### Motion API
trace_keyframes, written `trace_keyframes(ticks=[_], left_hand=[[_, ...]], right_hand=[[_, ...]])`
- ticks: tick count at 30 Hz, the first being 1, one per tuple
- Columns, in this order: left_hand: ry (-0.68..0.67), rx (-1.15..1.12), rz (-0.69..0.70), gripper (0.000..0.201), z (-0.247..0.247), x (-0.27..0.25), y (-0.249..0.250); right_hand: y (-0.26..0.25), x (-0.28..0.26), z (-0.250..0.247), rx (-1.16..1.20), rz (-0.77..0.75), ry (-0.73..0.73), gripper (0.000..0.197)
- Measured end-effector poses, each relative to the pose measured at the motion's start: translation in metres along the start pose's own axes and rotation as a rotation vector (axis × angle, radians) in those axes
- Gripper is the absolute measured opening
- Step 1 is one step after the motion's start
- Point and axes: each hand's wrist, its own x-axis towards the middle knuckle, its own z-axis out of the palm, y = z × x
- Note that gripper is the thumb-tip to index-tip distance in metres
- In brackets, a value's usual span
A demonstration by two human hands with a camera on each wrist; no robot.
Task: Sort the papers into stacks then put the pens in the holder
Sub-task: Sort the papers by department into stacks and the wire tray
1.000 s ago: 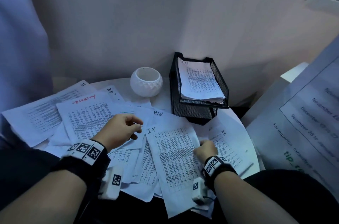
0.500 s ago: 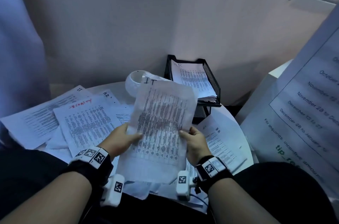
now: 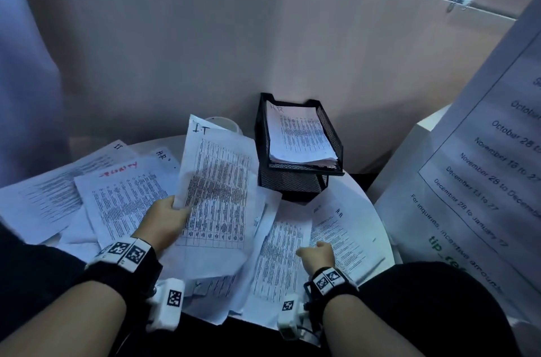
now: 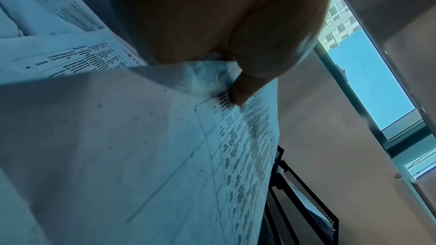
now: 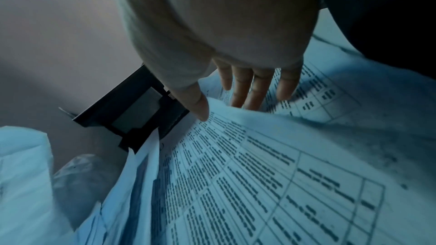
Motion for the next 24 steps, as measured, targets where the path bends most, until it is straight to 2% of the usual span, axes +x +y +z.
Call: trace_keyframes(ticks=[3,6,7,11,15,18,21,24], left_hand=[[0.005,-0.016,-0.003,0.022,-0.002,-0.002,0.002],[0.022,-0.032,-0.016,0.023,-0.005,-0.003,0.0],[0.029,-0.036,-0.018,0.023,-0.006,-0.003,0.0],[0.061,-0.043,-0.035,0.02,-0.009,-0.003,0.003],[0.096,-0.031,-0.059,0.02,-0.01,-0.002,0.003],[0.102,-0.002,-0.07,0.018,-0.012,-0.002,0.002],[0.104,0.017,-0.072,0.021,-0.013,-0.002,0.002],[0.098,0.032,-0.069,0.021,-0.013,-0.003,0.004]], right_hand=[[-0.002,-0.001,0.004,0.0,0.001,-0.006,0.056],[-0.002,-0.004,0.006,-0.024,-0.031,-0.019,0.011],[-0.002,-0.006,0.006,-0.036,-0.046,-0.012,0.006],[-0.007,-0.011,0.006,-0.089,-0.122,0.038,0.014],[-0.038,-0.028,-0.004,-0.338,-0.433,0.086,0.015],[-0.071,-0.045,-0.019,-0.405,-0.636,0.123,0.016],[-0.098,-0.054,-0.039,-0.276,-0.762,0.168,0.012],[-0.115,-0.055,-0.058,0.144,-0.796,0.143,0.015]])
